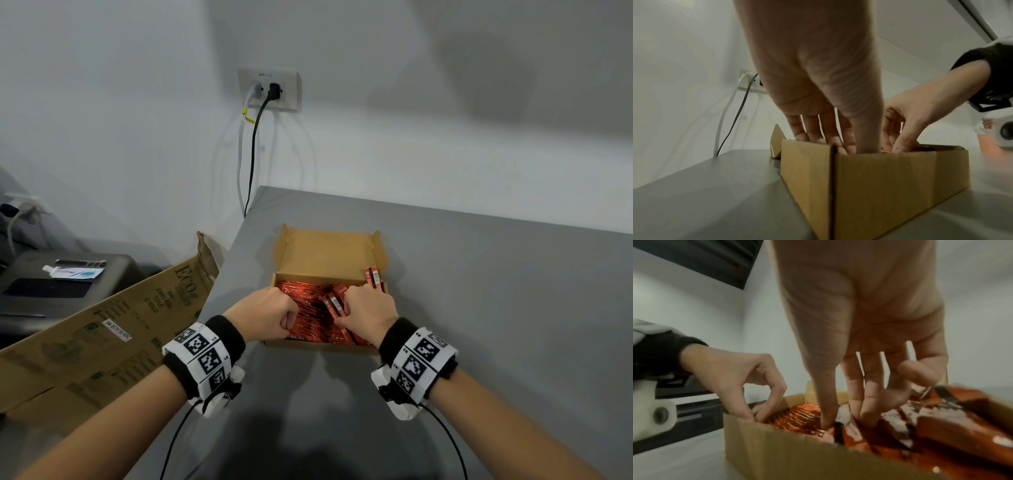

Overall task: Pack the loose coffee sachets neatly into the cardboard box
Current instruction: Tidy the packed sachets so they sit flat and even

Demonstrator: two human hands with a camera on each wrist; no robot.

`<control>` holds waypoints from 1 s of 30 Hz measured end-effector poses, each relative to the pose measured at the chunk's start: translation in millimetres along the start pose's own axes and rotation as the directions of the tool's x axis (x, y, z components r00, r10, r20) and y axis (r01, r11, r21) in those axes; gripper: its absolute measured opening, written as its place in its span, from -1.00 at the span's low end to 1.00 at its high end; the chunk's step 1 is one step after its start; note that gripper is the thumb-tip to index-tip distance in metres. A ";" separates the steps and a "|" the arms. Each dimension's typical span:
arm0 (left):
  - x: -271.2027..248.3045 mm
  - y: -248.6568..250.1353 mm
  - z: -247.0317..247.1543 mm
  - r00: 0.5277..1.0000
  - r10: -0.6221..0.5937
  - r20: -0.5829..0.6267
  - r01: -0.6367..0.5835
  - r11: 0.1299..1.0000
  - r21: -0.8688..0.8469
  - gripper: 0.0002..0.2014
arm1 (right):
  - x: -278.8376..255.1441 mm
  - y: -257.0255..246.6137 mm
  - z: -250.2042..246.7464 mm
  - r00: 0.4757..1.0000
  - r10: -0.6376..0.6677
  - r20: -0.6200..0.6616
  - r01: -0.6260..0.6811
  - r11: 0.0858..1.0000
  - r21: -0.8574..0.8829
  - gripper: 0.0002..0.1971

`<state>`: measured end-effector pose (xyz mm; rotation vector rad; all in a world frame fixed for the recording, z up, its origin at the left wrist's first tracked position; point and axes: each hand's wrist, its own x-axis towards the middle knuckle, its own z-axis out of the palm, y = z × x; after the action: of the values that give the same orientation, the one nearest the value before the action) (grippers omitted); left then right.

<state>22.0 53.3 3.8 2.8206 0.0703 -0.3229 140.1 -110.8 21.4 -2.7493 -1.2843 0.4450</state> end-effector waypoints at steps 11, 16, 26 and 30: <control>3.4 -1.2 3.5 1.000 0.016 0.021 -0.017 0.999 0.045 -0.93 | -0.8 9.4 -6.2 0.988 -0.150 -0.020 0.143 0.876 0.460 -0.76; 3.1 -0.6 2.8 1.000 0.025 -0.003 -0.025 0.998 0.055 -0.93 | -9.1 -5.0 7.9 0.962 -0.272 -0.020 0.238 0.804 0.545 -0.81; 1.1 -4.8 1.4 0.999 0.038 -0.023 -0.039 0.999 -0.012 -0.91 | -5.4 1.8 12.0 0.951 -0.308 -0.010 0.250 0.754 0.608 -0.40; 1.9 -7.4 4.2 0.995 0.074 -0.070 -0.077 0.996 -0.046 -0.94 | -4.9 5.1 12.3 0.958 -0.280 -0.063 0.255 0.730 0.634 -0.47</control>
<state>22.3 59.1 -2.7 2.7770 -0.0140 -0.2046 137.2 -118.5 9.8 -1.9617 -1.2156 0.7443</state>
